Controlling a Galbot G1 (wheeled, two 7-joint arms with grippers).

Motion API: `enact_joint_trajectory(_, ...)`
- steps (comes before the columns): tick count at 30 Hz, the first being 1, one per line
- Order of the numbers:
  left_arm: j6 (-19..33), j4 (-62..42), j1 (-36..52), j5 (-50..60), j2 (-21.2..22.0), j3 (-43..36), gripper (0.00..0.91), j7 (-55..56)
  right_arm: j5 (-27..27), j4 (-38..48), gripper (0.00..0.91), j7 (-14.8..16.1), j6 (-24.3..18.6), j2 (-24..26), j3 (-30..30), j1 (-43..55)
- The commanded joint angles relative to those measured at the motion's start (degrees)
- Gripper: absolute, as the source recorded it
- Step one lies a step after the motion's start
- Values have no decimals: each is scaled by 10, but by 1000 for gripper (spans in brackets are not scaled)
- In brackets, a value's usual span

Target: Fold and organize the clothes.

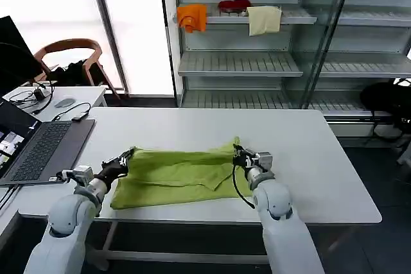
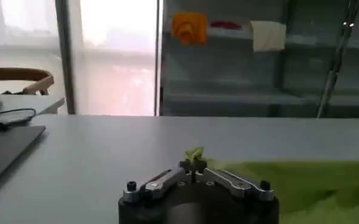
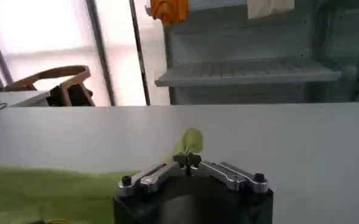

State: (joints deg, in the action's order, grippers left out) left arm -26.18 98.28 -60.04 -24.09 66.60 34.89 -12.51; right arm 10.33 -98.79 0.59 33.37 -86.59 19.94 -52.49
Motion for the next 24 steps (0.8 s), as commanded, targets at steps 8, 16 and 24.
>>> enact_joint_trajectory(8,22,43,-86,38,-13,24,0,-36,-23,-48,0,6,-1,11,1,-68)
enact_joint_trajectory(16,18,48,-89,80,-8,17,907,-36,-60,-43,907,-4,-1,10,2,-73)
enact_joint_trajectory(24,25,41,-89,116,-1,14,907,-16,-132,-46,907,-12,-2,13,10,-74)
